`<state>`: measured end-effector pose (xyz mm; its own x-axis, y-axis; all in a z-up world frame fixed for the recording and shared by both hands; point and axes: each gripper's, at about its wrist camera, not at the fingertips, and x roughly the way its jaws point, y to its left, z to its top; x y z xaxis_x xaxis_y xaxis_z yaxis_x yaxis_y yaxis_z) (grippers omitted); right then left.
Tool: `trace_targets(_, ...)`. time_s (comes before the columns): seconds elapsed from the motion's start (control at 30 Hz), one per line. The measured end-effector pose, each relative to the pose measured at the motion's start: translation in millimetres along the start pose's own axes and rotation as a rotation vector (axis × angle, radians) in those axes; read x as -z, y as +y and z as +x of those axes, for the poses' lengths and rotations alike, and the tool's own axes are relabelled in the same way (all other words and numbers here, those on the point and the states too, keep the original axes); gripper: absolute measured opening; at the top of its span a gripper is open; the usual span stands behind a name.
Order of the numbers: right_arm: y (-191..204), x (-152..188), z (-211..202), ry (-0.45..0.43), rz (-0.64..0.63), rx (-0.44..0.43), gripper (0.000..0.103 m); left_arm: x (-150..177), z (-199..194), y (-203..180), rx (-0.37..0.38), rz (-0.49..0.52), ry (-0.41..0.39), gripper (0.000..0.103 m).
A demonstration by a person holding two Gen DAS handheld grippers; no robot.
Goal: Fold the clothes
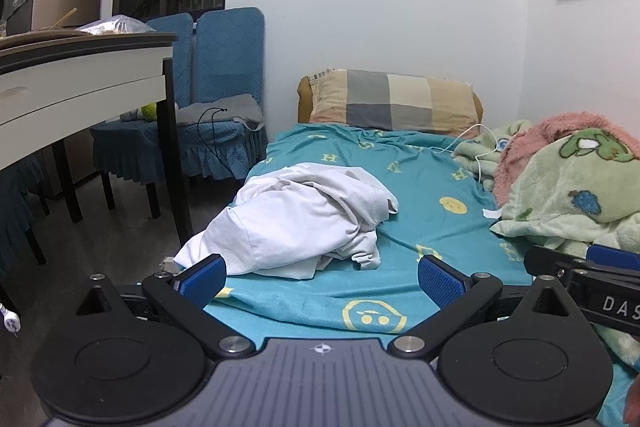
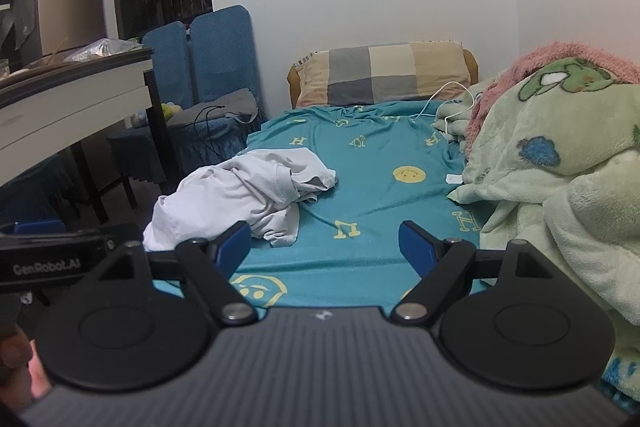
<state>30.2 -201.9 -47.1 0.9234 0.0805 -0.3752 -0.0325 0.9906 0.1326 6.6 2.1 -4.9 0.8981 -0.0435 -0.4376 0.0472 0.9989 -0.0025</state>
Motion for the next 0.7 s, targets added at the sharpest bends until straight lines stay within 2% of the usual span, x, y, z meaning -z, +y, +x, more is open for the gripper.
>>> trace_targets(0.17, 4, -23, 5, 0.019, 0.092, -0.018, 0.083, 3, 8, 4, -0.022, 0.042, -0.022, 0.103)
trace_targets(0.3, 9, -59, 11, 0.005, 0.177, -0.049, 0.083, 6, 21, 10, -0.014, 0.016, 0.000, 0.103)
trace_targets(0.4, 6, -77, 18, -0.018, 0.190, -0.037, 0.083, 10, 38, 3, -0.023, 0.064, 0.019, 0.102)
trace_targets(0.57, -17, -61, 28, -0.031, 0.186, 0.021, 0.082, 9, 83, -25, -0.008, 0.174, 0.040, 0.097)
trace_targets(0.6, -24, -54, 31, -0.024, 0.193, 0.034, 0.082, 7, 96, -31, 0.007, 0.192, 0.044, 0.096)
trace_targets(0.7, -44, -41, 41, 0.016, 0.236, 0.060, 0.082, -2, 138, -51, -0.009, 0.244, 0.041, 0.092)
